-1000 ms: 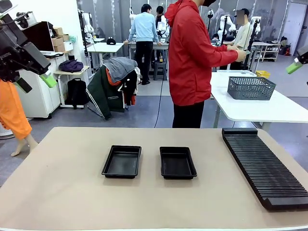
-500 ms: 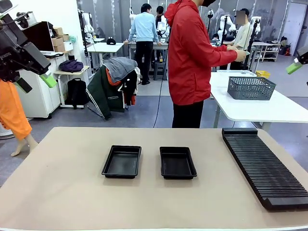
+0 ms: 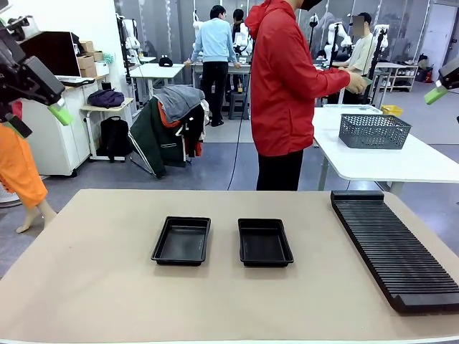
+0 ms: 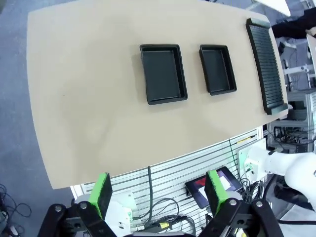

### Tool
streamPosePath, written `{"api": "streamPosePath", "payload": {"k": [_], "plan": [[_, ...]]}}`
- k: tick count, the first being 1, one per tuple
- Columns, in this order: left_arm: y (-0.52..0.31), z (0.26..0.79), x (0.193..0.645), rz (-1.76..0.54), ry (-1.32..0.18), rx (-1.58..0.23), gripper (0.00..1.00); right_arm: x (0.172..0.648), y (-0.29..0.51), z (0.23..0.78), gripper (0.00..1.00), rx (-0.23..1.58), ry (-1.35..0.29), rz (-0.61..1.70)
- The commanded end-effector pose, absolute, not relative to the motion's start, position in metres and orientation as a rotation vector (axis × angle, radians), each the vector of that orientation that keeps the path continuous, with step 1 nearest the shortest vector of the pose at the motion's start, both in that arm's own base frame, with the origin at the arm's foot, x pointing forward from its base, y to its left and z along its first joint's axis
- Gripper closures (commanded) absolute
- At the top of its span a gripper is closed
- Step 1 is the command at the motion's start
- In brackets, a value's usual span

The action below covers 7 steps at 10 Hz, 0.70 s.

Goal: Inspect and transfer BCBs to ESD trays.
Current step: Pick up the Blank PCB from the PCB Rack and place it in the left ESD tray.

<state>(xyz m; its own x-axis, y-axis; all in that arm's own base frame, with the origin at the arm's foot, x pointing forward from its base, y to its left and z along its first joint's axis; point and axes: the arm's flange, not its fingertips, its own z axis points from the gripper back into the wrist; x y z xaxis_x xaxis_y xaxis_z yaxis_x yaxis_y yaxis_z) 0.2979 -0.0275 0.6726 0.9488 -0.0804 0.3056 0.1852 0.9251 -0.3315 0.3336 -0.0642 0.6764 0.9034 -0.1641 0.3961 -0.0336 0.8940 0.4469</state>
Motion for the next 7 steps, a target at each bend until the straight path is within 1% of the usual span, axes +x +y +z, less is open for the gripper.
{"api": "streamPosePath", "payload": {"k": [1, 4, 7], "plan": [[-0.027, 0.686, 0.291, -0.085, -0.297, -0.363, 0.0, 0.332, -0.067, 0.671, 0.0, 0.47, -0.44, -0.063], [-0.034, 0.707, 0.292, -0.085, -0.337, -0.311, 0.0, 0.332, -0.067, 0.671, 0.0, 0.47, -0.44, -0.063], [-0.038, 0.717, 0.302, -0.096, -0.315, -0.273, 0.0, 0.332, -0.067, 0.671, 0.0, 0.47, -0.44, -0.063]]}}
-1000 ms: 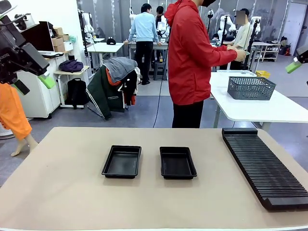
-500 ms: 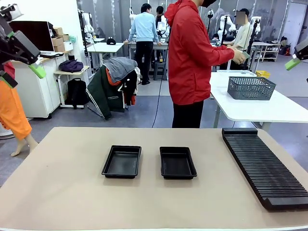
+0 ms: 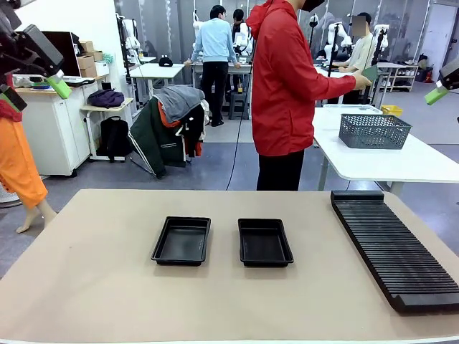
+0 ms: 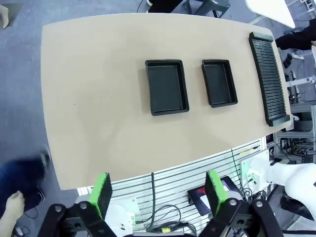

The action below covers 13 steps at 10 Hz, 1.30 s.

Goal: Inspect and transfer BCBs to ESD trays.
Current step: Pick up the Blank PCB from the PCB Rack and place it in the left ESD tray.

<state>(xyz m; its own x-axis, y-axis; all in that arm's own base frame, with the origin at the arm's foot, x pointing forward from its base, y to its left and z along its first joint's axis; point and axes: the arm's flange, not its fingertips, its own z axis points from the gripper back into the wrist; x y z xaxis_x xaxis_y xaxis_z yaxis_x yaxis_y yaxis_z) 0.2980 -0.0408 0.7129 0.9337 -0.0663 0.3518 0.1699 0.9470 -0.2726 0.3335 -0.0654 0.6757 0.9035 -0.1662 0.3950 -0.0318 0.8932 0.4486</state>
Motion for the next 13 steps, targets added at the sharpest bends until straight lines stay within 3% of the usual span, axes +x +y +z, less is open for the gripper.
{"api": "streamPosePath", "payload": {"k": [1, 13], "plan": [[-0.038, 0.72, 0.303, -0.099, -0.311, -0.264, 0.0, 0.332, -0.067, 0.671, 0.0, 0.47, -0.44, -0.063], [-0.033, 0.724, 0.291, -0.076, -0.362, -0.242, 0.0, 0.332, -0.067, 0.671, 0.0, 0.47, -0.44, -0.063]]}}
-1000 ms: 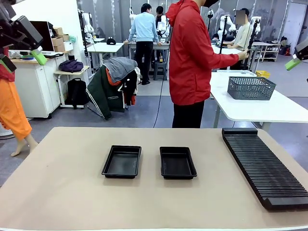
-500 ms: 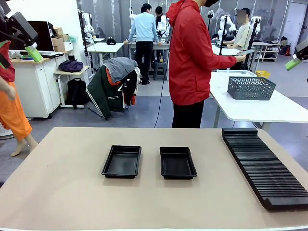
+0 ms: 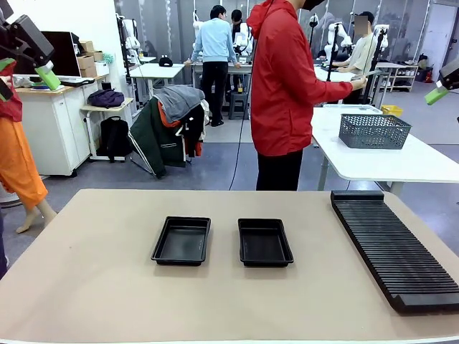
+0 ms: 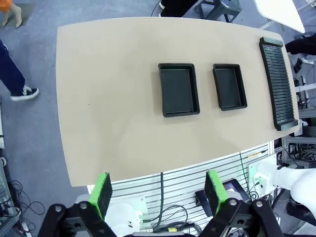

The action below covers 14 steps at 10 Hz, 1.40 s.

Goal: Inspect and transfer BCBs to ESD trays.
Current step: Pick up the Blank PCB from the PCB Rack and place it in the left ESD tray.

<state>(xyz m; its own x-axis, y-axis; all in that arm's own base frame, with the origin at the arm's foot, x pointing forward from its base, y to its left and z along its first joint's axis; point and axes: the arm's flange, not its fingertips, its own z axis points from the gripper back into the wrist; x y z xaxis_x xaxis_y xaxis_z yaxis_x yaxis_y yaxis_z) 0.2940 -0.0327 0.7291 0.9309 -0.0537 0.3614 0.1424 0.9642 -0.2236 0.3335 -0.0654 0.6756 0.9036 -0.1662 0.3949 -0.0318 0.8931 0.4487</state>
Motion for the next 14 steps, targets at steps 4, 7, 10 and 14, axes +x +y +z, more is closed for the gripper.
{"api": "streamPosePath", "payload": {"k": [4, 7, 10, 14], "plan": [[-0.033, 0.73, 0.294, -0.102, -0.362, -0.25, 0.0, 0.332, -0.067, 0.671, 0.0, 0.47, -0.44, -0.063], [-0.033, 0.73, 0.294, -0.102, -0.362, -0.25, 0.0, 0.332, -0.067, 0.671, 0.0, 0.47, -0.44, -0.063], [-0.033, 0.73, 0.294, -0.102, -0.362, -0.25, 0.0, 0.329, -0.065, 0.678, 0.0, 0.453, -0.404, -0.085], [-0.033, 0.73, 0.294, -0.102, -0.362, -0.25, 0.0, 0.322, -0.067, 0.69, 0.0, 0.459, -0.368, -0.186]]}}
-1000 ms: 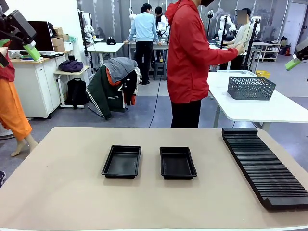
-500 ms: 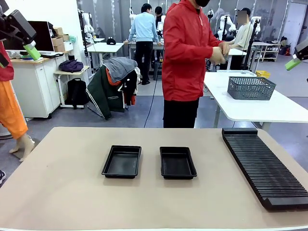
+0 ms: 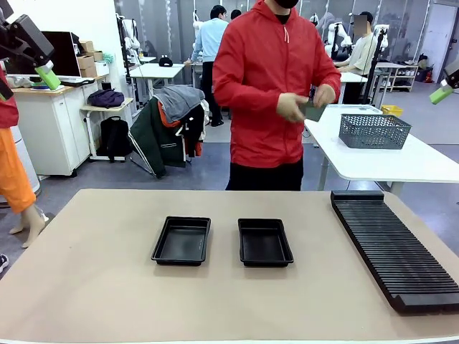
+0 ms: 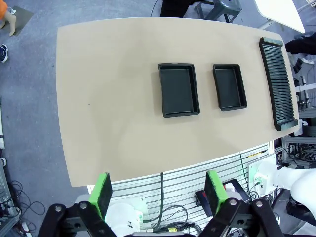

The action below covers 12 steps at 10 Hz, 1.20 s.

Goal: Inspect and transfer BCBs to ESD trays.
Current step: Pick up the Blank PCB from the PCB Rack and place it in the left ESD tray.

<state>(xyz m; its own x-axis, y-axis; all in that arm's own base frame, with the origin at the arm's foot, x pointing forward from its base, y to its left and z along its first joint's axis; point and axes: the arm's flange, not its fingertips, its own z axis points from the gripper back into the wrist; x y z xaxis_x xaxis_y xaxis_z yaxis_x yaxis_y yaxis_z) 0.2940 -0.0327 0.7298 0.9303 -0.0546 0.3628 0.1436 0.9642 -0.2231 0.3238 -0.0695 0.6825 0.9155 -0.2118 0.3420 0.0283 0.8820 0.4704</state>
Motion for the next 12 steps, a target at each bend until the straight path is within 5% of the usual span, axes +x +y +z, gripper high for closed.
{"api": "streamPosePath", "payload": {"k": [1, 12], "plan": [[-0.0327, 0.7297, 0.2938, -0.102, -0.362, -0.25, 0.0, 0.3206, -0.0679, 0.691, 0.0, 0.457, -0.353, -0.206], [-0.0327, 0.7297, 0.2938, -0.102, -0.362, -0.25, 0.0, 0.3197, -0.0701, 0.691, 0.0, 0.478, -0.382, -0.186]]}}
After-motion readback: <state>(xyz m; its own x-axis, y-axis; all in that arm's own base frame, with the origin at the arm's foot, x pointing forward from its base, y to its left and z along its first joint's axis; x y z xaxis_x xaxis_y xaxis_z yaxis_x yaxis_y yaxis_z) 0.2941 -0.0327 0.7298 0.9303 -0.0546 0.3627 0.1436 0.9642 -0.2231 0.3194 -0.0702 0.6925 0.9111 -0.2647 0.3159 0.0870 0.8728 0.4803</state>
